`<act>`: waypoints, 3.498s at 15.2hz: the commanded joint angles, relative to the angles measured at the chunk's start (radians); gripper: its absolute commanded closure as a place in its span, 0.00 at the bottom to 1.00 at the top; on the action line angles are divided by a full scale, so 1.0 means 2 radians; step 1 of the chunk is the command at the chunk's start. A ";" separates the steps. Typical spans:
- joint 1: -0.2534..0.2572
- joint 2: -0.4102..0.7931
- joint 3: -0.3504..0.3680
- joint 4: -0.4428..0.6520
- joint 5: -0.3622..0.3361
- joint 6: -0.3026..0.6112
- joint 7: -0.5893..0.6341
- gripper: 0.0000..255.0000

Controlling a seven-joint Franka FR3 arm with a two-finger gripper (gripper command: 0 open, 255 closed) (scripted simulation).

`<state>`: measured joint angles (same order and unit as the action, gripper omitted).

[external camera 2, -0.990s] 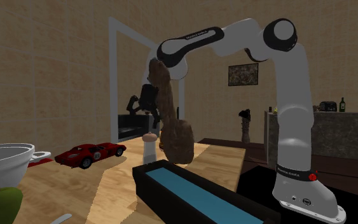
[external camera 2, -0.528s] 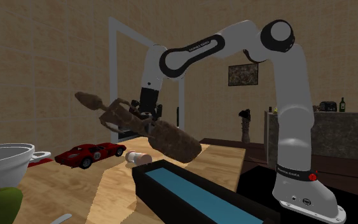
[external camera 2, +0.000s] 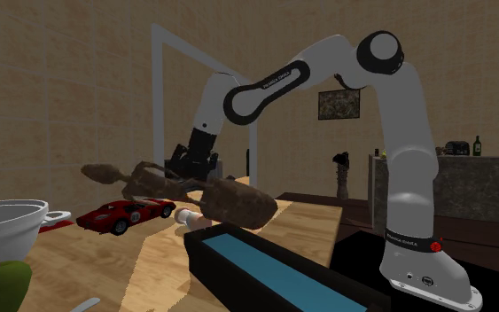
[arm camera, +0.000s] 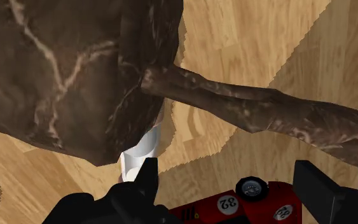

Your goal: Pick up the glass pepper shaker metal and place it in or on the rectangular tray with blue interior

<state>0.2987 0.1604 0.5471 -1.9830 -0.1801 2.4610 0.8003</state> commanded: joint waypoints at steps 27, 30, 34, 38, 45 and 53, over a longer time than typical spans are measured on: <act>0.027 0.217 -0.049 0.254 -0.052 -0.278 -0.036 0.00; 0.043 0.297 -0.065 0.365 -0.062 -0.336 -0.056 0.00; 0.064 0.386 -0.082 0.493 -0.070 -0.397 -0.080 0.00; 0.057 0.383 -0.082 0.460 -0.071 -0.368 -0.076 0.00; 0.054 0.383 -0.083 0.442 -0.072 -0.351 -0.074 0.00; 0.054 0.383 -0.083 0.442 -0.072 -0.352 -0.074 1.00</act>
<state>0.4064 0.9256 0.3815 -1.0984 -0.3251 1.7586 0.6523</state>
